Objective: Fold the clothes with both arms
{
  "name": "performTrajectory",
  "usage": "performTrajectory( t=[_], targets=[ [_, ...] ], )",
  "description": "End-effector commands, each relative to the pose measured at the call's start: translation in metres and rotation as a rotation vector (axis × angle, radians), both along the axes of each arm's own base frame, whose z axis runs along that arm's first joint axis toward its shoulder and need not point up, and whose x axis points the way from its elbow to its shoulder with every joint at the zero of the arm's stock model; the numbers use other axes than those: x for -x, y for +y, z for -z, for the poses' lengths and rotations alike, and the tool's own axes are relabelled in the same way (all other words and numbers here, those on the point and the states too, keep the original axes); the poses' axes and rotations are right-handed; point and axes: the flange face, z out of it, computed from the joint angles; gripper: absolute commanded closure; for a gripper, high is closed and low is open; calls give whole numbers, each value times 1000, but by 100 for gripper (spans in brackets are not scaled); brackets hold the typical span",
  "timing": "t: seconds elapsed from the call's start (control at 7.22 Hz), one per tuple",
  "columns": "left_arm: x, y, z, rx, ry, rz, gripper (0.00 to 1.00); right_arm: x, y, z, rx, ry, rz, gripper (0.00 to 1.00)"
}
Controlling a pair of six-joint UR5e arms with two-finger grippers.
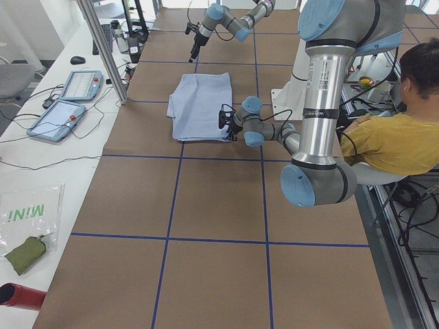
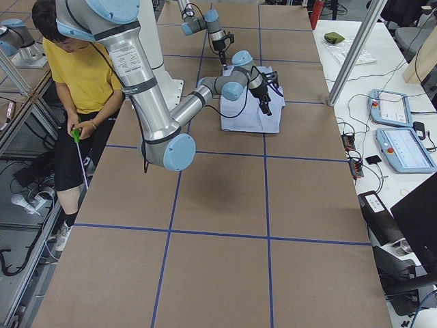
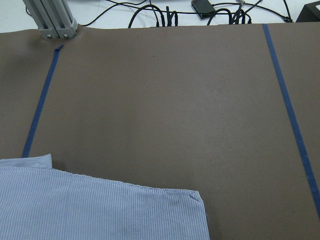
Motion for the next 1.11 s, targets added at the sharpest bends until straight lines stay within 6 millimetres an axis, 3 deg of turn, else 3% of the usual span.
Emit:
performTrajectory(
  t=[0.0,0.28,0.42,0.69,0.83,0.97],
  targets=[
    [4,0,2,-9,0,-1,100,0,0,0,0,0,0,0],
    [22,-11,-18,-92,-80,-24,100,1,0,-5,5,8,1,0],
    [42,-40,-29,-155,-137,-5,100,1,1,-8,7,12,4,0],
    [114,-126,-66,-283,-313,64,100,3,3,-8,8,12,5,0],
    [139,-183,-86,-306,-402,108,100,3,3,-9,9,13,5,0],
    [140,-256,-89,-337,-481,127,100,3,3,-8,9,11,4,0]
  ],
)
